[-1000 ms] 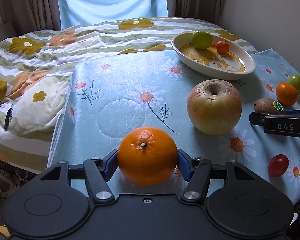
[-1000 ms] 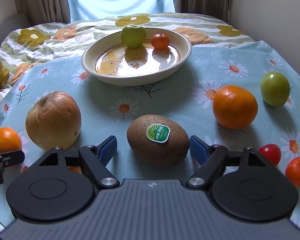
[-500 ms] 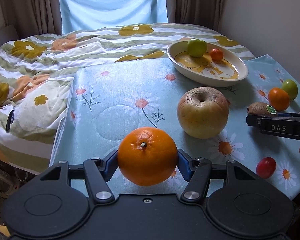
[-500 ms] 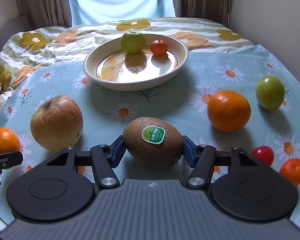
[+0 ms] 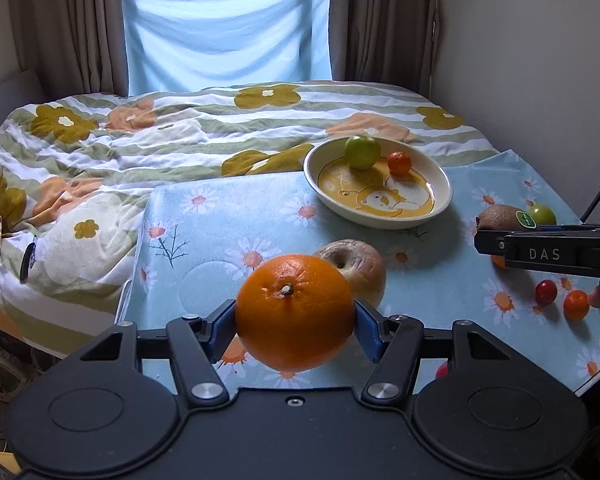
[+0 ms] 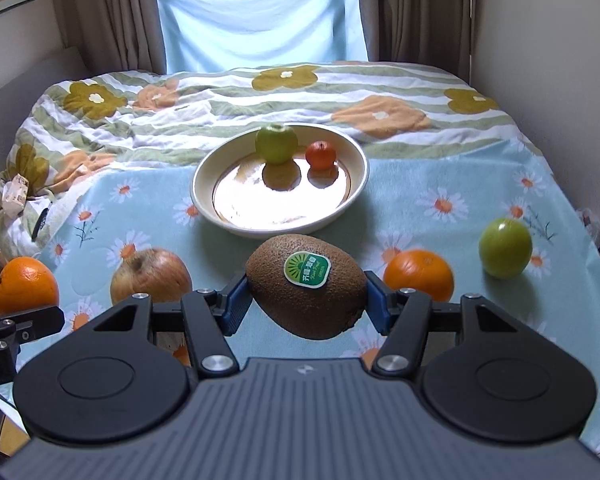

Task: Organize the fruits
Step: 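Carry the orange to the bowl with the left tool while the right tool carries the kiwi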

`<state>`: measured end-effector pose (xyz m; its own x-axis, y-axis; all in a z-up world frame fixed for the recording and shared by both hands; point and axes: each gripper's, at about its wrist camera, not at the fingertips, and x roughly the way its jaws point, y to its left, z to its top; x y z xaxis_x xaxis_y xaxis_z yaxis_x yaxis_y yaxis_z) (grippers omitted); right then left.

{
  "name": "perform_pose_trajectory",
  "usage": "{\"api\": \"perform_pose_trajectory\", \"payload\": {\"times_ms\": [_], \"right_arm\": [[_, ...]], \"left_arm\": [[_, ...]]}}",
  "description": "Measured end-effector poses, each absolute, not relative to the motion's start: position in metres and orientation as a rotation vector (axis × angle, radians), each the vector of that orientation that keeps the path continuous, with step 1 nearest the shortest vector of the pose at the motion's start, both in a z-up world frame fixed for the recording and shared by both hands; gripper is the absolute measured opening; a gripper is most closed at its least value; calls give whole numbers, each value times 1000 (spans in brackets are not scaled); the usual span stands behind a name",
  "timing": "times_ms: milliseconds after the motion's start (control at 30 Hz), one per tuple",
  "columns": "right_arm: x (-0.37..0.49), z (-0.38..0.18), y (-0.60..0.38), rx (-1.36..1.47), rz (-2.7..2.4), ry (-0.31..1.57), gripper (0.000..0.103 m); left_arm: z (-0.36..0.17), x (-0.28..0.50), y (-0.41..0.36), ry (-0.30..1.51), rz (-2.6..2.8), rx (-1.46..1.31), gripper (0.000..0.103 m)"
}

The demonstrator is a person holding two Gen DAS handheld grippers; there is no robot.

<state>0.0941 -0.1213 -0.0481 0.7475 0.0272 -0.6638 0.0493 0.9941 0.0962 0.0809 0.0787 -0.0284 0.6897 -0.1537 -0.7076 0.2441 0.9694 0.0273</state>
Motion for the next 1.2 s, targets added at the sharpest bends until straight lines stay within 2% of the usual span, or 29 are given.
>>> {"api": "perform_pose_trajectory", "payload": {"times_ms": [633,1200], "right_arm": [[137,12,-202,10,189,729,74],[217,6,-221,49,167,728,74]], "left_arm": [[22,95,-25,701,-88,30,65],[4,201,-56,714,-60,120,65]]}}
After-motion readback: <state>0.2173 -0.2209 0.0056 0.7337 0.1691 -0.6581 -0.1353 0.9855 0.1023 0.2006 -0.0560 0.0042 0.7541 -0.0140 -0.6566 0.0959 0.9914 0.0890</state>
